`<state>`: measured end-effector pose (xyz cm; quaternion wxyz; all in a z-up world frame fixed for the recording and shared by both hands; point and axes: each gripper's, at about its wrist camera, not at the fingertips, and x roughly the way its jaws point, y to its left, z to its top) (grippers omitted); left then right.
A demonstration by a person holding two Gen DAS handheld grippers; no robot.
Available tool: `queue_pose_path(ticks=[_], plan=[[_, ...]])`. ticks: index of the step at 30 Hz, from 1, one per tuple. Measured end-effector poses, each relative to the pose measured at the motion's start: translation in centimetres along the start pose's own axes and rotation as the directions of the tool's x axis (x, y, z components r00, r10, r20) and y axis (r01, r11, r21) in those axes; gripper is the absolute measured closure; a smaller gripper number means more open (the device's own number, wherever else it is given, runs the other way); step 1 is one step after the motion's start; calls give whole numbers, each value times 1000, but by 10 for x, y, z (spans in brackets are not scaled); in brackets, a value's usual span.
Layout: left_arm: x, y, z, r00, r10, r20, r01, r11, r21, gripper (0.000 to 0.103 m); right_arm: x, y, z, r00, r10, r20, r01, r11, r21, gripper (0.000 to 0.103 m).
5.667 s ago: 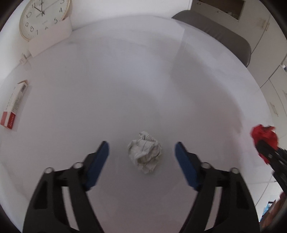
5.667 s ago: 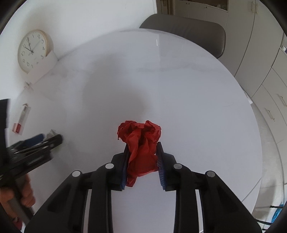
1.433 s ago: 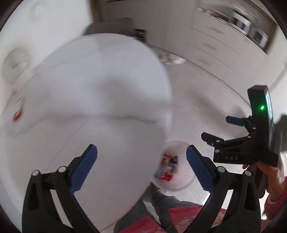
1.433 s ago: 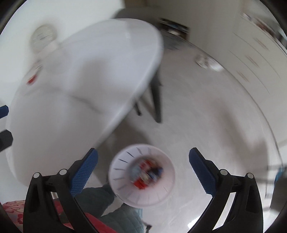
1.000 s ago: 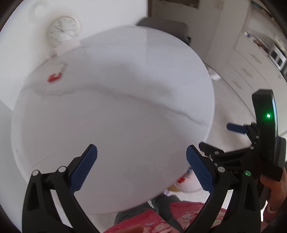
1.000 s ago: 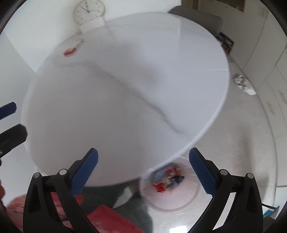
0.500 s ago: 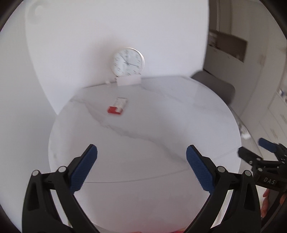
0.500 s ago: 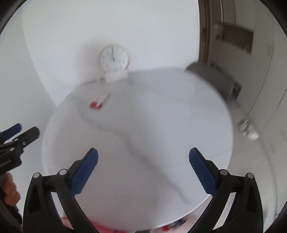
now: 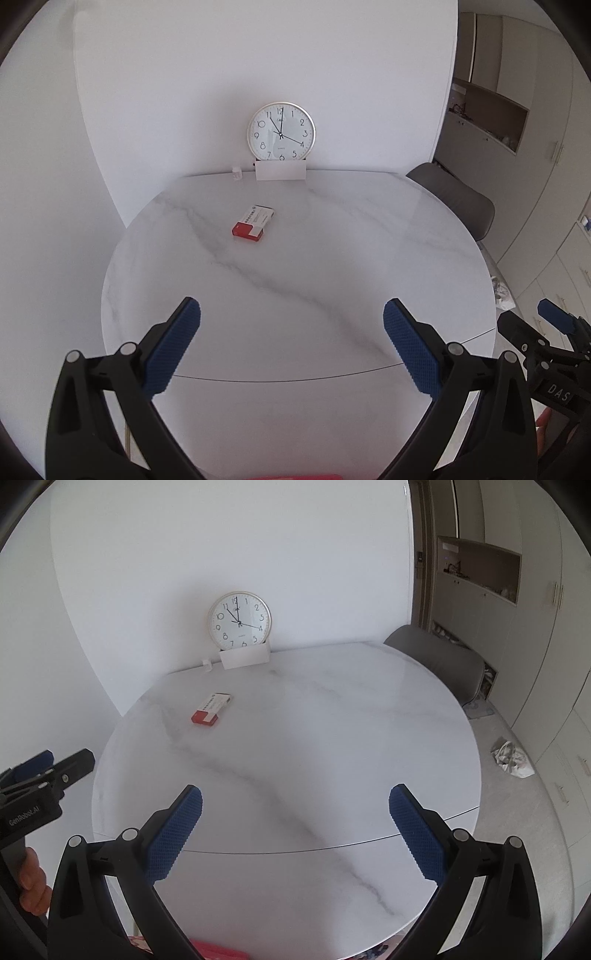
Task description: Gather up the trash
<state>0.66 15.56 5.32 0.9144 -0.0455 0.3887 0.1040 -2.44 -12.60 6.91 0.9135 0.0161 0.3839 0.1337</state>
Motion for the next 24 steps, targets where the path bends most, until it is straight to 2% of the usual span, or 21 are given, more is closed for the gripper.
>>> queue_pose_path(ticks=[3,24], plan=[[2,0,-1,1000,-5,-10,5,1000,-2,8,0,0,1,1000,15,-6,-15,1000,18,3],[1,-14,-8,999,-26,-20,27,999,47,8,-1,-3,-13,998,-47,-35,48,998,37,3]])
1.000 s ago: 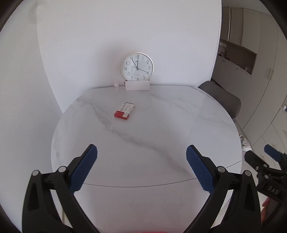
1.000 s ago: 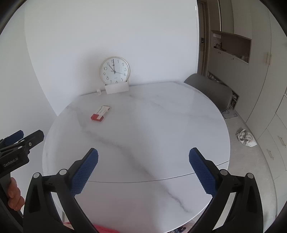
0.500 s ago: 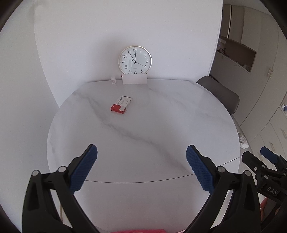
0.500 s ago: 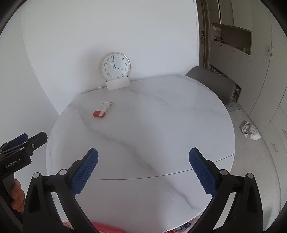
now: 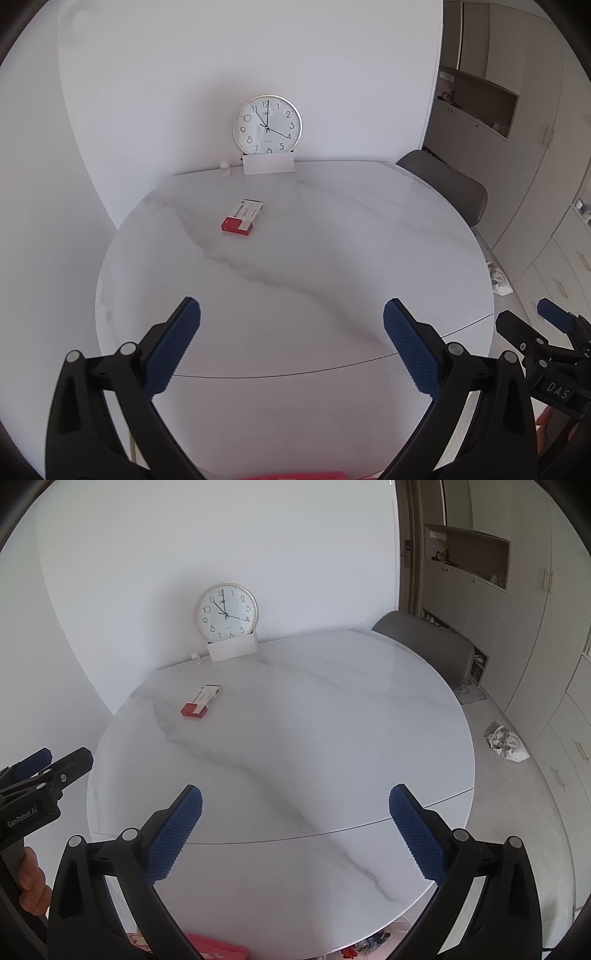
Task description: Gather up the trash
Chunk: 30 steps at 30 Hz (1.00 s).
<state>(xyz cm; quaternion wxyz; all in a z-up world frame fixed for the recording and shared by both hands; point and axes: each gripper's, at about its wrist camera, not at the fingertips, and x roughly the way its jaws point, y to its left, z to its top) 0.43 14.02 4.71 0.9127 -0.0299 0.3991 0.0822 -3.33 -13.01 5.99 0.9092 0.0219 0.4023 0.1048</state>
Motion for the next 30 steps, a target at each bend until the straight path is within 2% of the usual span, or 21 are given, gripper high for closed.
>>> queue_pose_path(ticks=[30], plan=[[2,-5,-2,1000,-8,-6,8,1000,8,8,7,0,-4,1000,-5,-17,5,1000,-7,3]])
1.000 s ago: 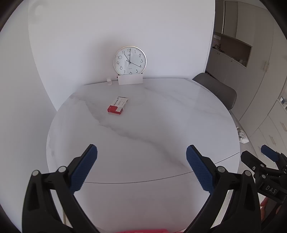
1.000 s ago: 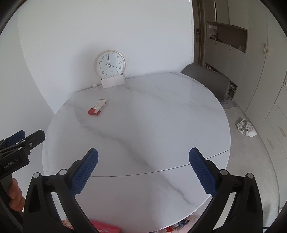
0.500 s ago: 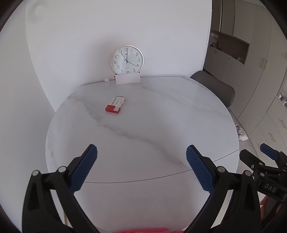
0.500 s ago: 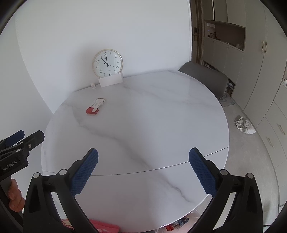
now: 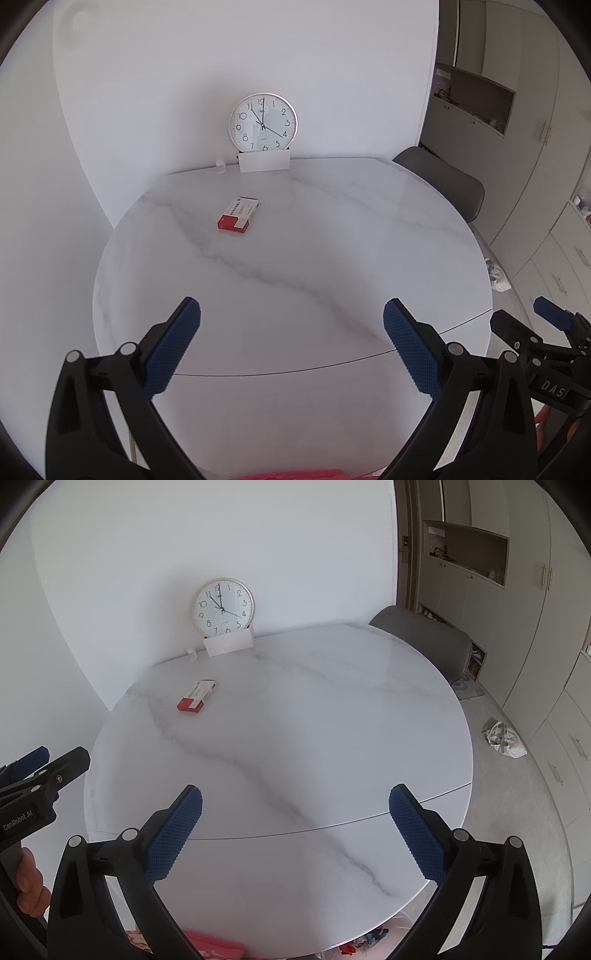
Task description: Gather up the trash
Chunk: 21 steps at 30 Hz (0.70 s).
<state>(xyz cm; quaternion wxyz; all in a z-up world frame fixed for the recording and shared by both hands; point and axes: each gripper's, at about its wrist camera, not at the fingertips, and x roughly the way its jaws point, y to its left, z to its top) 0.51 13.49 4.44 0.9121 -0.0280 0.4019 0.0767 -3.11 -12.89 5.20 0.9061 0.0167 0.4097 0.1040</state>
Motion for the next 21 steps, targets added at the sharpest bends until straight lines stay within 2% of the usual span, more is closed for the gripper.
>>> queue_pose_path(ticks=[21], plan=[[0,-3,-6,1000,-1,-9,1,1000,6,8,4,2,-4,1000,-7,-9,7,1000,-8,3]])
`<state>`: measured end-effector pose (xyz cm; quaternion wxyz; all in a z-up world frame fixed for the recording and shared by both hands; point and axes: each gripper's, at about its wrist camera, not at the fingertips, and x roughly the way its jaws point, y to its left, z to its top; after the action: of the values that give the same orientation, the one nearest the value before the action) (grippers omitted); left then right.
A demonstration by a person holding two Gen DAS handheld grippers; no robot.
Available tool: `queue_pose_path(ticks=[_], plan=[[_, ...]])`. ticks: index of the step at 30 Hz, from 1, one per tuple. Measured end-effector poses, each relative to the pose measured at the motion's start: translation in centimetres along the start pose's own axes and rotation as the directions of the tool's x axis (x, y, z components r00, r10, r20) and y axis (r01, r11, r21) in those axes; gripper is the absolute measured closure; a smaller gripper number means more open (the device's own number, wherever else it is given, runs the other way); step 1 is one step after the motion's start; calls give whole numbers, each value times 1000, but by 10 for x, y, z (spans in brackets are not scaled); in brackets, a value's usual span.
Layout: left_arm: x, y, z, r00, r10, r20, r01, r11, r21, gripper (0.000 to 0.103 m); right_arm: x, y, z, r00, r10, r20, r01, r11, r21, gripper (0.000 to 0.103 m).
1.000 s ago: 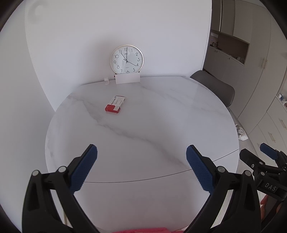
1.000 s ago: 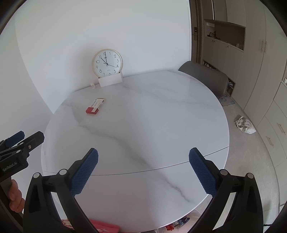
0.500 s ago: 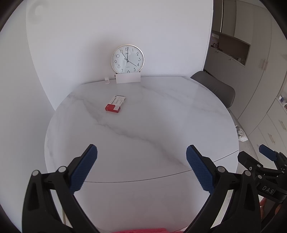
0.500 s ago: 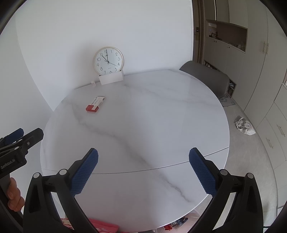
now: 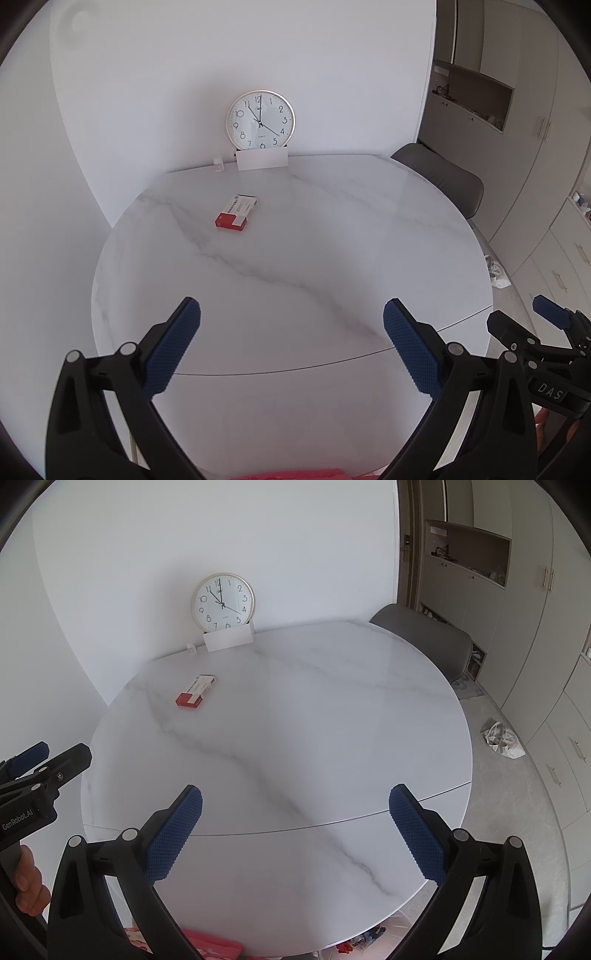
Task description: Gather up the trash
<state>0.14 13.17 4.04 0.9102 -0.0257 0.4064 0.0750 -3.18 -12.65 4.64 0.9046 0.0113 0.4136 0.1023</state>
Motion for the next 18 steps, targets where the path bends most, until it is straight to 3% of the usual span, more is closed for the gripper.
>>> queue_pose_path(ticks=[18], plan=[[-2,-3,-1,1000,11,9,-11,1000,8,8,0,-2,-1,1000,-2,-3,2,1000,4,3]])
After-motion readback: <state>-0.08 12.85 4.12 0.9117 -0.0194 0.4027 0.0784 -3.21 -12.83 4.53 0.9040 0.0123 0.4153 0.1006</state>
